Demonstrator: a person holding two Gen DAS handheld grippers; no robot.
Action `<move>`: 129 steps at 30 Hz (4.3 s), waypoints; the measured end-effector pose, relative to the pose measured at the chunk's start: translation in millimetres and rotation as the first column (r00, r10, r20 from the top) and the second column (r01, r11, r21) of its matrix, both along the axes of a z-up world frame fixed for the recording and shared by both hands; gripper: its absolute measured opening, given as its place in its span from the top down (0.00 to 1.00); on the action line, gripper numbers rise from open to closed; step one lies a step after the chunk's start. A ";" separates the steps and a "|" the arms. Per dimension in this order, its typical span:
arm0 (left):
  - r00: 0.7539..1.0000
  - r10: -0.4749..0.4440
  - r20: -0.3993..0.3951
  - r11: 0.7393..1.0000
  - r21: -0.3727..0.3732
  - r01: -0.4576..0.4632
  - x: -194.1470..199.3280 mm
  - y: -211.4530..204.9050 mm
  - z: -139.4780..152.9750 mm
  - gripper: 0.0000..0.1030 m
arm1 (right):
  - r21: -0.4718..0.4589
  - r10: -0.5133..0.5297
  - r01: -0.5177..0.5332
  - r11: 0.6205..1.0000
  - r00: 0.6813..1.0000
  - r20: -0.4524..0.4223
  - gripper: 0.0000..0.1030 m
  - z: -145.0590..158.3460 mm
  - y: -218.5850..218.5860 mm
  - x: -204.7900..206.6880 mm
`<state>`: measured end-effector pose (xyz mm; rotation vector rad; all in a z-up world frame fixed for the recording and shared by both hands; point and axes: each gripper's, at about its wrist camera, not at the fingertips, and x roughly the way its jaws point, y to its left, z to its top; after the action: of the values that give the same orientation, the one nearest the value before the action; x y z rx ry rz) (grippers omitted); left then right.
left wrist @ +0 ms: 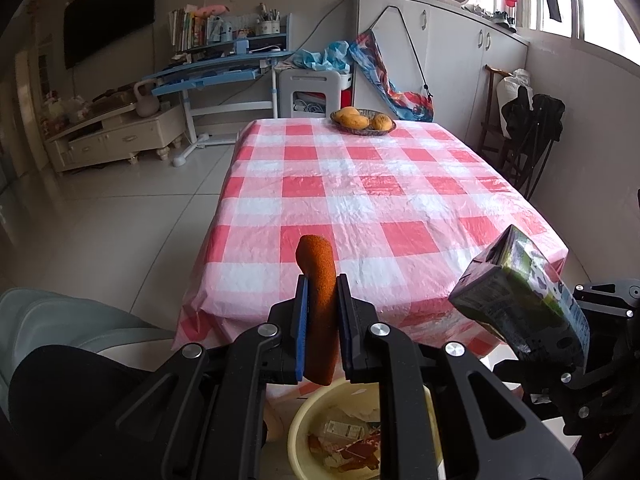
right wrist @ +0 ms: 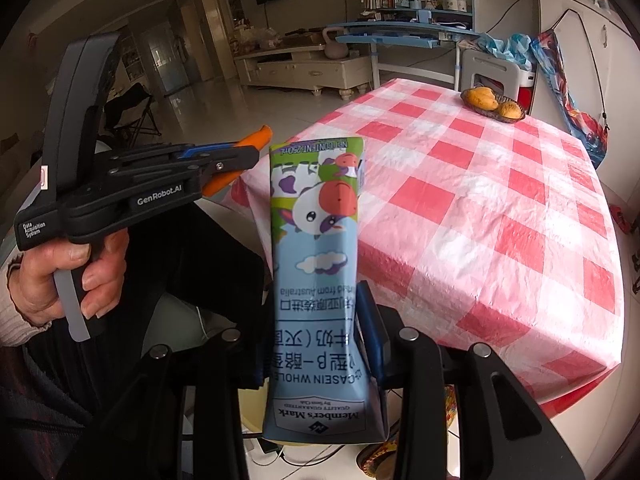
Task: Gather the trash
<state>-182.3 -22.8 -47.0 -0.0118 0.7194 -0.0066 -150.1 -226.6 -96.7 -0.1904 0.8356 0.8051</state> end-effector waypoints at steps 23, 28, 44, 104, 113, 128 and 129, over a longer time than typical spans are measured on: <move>0.998 0.000 -0.063 1.000 -0.005 -0.001 -6.5 -3.2 -11.3 0.87 | -0.140 0.154 -0.164 0.976 0.985 -0.080 0.64 -34.5 36.5 -25.0; 0.996 0.003 -0.087 1.000 -0.027 -0.005 -6.8 -1.3 -14.5 0.87 | -0.156 0.166 -0.177 0.972 0.982 -0.085 0.64 -36.6 38.7 -27.8; 0.975 0.033 -0.220 0.982 -0.175 -0.073 0.3 18.0 -38.8 0.87 | -0.227 0.090 -0.113 0.967 0.990 -0.109 0.64 -51.1 33.1 -15.3; 0.992 0.113 0.062 0.993 -0.027 -0.112 -30.3 -2.3 16.1 0.08 | 0.008 -0.337 0.375 0.927 0.824 0.455 0.08 38.4 -1.6 -2.9; 0.959 0.139 0.247 0.984 0.076 -0.162 -48.9 11.2 77.8 0.07 | 0.189 -0.494 0.467 0.864 0.711 0.501 0.08 72.6 -8.3 -15.8; 0.944 0.189 0.269 0.979 0.022 -0.202 -59.3 48.6 85.2 0.07 | 0.186 -0.478 0.454 0.871 0.701 0.528 0.08 82.4 14.2 -28.1; 0.946 0.182 0.270 0.981 0.022 -0.195 -58.9 47.3 84.2 0.07 | 0.190 -0.485 0.459 0.868 0.699 0.526 0.08 83.8 13.1 -28.6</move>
<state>-241.2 24.6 37.1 -0.0326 0.4454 0.1897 -178.8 -213.5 -12.9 -0.1496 0.2721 0.2401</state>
